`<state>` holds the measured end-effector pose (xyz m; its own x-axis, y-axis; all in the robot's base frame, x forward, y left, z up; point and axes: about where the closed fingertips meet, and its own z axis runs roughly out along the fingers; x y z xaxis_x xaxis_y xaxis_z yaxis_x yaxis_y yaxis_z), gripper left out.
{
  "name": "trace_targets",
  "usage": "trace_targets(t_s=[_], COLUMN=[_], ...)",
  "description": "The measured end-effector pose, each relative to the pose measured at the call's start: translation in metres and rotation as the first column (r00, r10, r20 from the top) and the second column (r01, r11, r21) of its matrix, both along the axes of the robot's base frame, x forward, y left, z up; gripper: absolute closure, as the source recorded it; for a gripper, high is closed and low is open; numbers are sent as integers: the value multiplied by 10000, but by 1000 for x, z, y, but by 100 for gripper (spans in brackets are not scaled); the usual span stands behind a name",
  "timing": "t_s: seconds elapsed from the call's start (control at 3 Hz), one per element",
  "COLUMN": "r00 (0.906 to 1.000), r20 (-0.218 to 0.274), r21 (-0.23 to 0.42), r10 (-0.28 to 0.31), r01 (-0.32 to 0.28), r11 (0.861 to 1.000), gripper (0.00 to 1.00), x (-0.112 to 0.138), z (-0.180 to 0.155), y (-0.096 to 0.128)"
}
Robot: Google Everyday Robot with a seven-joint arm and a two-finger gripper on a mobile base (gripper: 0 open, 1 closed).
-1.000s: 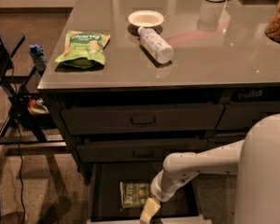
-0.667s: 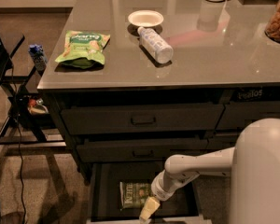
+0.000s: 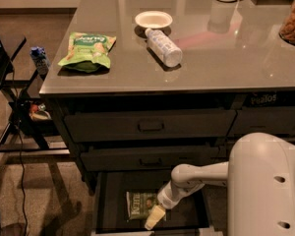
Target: Pick green jalapeno chip bag from bottom drawer and place on counter
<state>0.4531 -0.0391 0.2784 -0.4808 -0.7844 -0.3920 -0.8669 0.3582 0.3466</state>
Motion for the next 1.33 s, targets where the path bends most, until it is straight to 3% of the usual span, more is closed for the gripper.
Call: trace_targets(t_s=[0.33,1.0,1.33], r00=[9997,9998,9998], r20=[-240,-177,169], r21=[379,556,852], r10=[-74,-85,126], r01=[83,94,-140], r11=[9992,9984,9963], gripper=[0,0,0], x=[14,19,31], z=[-22,-28,-49], y=[3,5,10])
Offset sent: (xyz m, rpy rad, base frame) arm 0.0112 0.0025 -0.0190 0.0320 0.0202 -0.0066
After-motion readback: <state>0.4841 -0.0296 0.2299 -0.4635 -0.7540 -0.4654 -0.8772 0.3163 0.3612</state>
